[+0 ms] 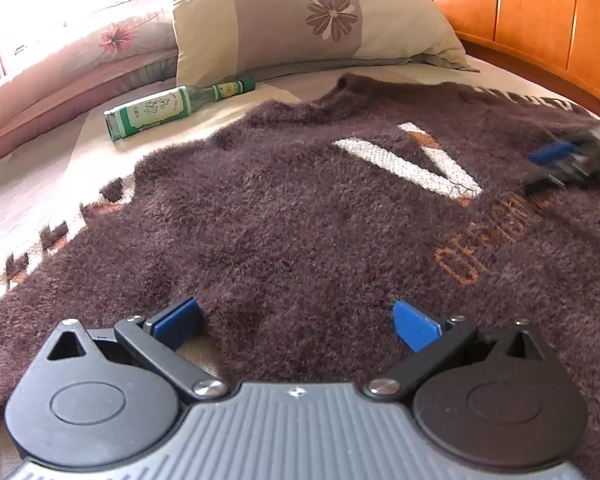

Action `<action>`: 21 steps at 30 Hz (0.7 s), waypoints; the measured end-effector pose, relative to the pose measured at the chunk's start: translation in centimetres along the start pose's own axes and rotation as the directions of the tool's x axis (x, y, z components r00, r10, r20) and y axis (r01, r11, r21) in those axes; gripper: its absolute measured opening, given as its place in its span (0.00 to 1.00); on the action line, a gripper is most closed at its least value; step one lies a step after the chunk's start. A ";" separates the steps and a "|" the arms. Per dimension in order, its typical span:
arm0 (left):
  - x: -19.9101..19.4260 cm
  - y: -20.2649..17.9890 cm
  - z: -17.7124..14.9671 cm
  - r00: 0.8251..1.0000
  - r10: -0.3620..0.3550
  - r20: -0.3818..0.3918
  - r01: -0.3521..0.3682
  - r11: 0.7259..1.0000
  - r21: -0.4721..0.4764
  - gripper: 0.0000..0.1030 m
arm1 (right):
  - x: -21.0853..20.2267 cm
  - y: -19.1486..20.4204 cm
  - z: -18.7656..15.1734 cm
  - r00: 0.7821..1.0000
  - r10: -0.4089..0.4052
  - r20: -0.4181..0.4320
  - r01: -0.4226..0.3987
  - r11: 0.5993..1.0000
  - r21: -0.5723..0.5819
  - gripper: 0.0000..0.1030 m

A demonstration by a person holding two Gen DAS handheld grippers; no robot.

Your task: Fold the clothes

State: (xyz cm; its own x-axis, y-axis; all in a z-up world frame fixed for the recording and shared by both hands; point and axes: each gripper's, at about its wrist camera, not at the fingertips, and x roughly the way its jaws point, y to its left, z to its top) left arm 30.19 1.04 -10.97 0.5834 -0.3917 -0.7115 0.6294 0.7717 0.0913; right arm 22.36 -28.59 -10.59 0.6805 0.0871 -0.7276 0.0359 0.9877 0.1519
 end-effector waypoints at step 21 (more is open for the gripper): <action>1.1 -2.1 0.6 0.999 -0.047 0.009 0.047 0.999 -0.002 0.99 | 1.8 -1.9 0.3 0.990 -0.084 0.112 0.061 0.980 0.191 1.00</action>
State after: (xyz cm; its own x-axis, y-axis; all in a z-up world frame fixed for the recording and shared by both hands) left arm 29.78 -1.33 -11.58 0.5582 -0.4319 -0.7085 0.6550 0.7535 0.0567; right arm 23.72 -30.35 -11.95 0.7524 -0.0110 -0.6586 0.2169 0.9482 0.2319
